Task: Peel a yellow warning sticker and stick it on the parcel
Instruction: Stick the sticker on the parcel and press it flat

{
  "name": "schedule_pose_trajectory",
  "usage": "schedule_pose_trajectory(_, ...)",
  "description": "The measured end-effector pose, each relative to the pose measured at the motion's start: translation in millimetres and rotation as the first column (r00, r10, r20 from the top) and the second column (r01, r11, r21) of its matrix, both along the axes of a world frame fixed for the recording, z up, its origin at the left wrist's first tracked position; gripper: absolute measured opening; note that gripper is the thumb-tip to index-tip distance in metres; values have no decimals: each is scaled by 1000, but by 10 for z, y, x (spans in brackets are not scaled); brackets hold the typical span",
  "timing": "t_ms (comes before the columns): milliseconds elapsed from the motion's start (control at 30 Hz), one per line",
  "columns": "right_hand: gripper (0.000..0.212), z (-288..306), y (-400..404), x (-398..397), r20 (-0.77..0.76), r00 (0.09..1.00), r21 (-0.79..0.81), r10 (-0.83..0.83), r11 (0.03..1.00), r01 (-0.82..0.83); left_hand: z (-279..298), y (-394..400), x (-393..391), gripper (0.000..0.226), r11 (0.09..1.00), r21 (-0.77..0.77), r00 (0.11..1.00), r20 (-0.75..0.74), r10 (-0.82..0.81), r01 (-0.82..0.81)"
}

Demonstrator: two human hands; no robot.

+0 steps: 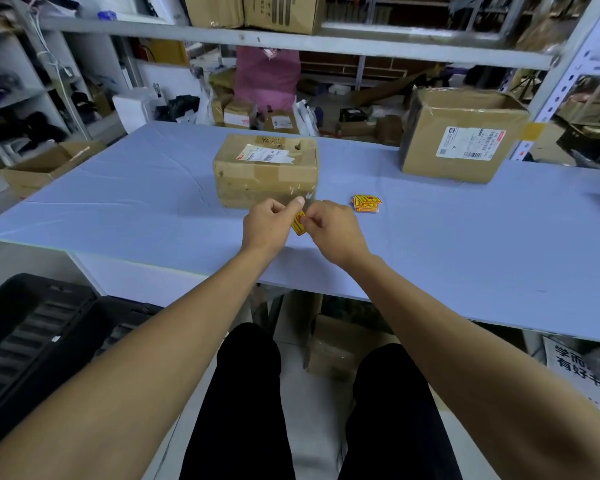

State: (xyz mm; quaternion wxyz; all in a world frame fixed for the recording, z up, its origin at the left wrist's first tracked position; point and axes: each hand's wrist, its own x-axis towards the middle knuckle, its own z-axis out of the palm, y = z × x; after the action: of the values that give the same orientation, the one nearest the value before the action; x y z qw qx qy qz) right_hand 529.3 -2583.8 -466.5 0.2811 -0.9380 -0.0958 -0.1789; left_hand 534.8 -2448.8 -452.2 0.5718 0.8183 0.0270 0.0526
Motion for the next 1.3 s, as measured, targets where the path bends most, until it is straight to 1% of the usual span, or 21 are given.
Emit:
schedule_pose_trajectory(33, 20, -18, -30, 12, -43, 999, 102, -12, 995, 17, -10, 13, 17, 37, 1000, -12, 1000, -10, 13, -13)
schedule_pose_trajectory(67, 18, -29, -57, 16, -89, 996, 257, -2, 966, 25, -24, 31, 44, 38, 1000, -8, 999, -21, 26, -26)
schedule_pose_trajectory(100, 17, -32, -79, 12, -123, 992, 417, 22, 908, 31, -37, 52, 71, 37, 1000, 3, 999, -30, 31, -31)
schedule_pose_trajectory(133, 17, -28, -93, 4, -139, 989, 538, 50, 842, 34, -55, 73, 101, 34, 1000, 10, 999, -38, 21, -21)
schedule_pose_trajectory(200, 15, -17, -110, 0, -156, 983, 651, 95, 759, 30, -76, 110, 133, 30, 999, -13, 997, -54, -49, 49)
schedule_pose_trajectory(267, 13, -2, -105, 3, -174, 978, 686, 117, 727, 35, -85, 120, 122, 26, 989, -74, 990, -51, -131, 127)
schedule_pose_trajectory(300, 13, 3, -103, 11, -178, 976, 695, 123, 718, 37, -84, 116, 114, 21, 984, -100, 988, -36, -152, 148)
schedule_pose_trajectory(367, 16, 4, -105, 34, -188, 975, 707, 121, 705, 49, -96, 107, 129, 4, 978, -142, 989, 6, -151, 150)
schedule_pose_trajectory(433, 17, -6, -110, 67, -201, 975, 684, 89, 725, 75, -113, 96, 169, 13, 986, -118, 992, 59, -115, 121)
schedule_pose_trajectory(467, 16, -19, -113, 89, -209, 976, 654, 56, 750, 97, -126, 88, 197, 12, 991, -89, 992, 75, -98, 104)
schedule_pose_trajectory(533, 16, -47, -108, 126, -209, 978, 596, -24, 789, 147, -141, 69, 251, 3, 996, -40, 992, 101, -80, 84)
schedule_pose_trajectory(667, 17, -60, -110, 253, -190, 975, 571, -112, 796, 202, -135, 19, 390, 8, 997, 9, 987, 143, -77, 76)
schedule_pose_trajectory(767, 17, -87, -133, 391, -168, 977, 555, -132, 806, 204, -148, 21, 550, 21, 997, 18, 982, 169, -81, 79)
schedule_pose_trajectory(867, 18, -154, -120, 493, -140, 980, 513, -141, 836, 193, -213, 23, 701, 13, 998, 31, 981, 182, -62, 57)
schedule_pose_trajectory(967, 16, -180, -88, 539, -119, 981, 500, -151, 845, 190, -271, 5, 740, 7, 999, 37, 976, 217, -30, 23)
schedule_pose_trajectory(1067, 16, -193, -65, 554, -101, 982, 483, -162, 855, 191, -305, -11, 730, 9, 999, 30, 972, 235, 24, -32)
schedule_pose_trajectory(1167, 10, -221, -65, 573, -100, 976, 509, -193, 833, 216, -313, -23, 716, 11, 996, 38, 970, 235, 69, -80)
schedule_pose_trajectory(1300, 14, -228, -73, 611, -107, 977, 497, -186, 841, 214, -313, -26, 704, 12, 994, 46, 973, 216, 84, -97)
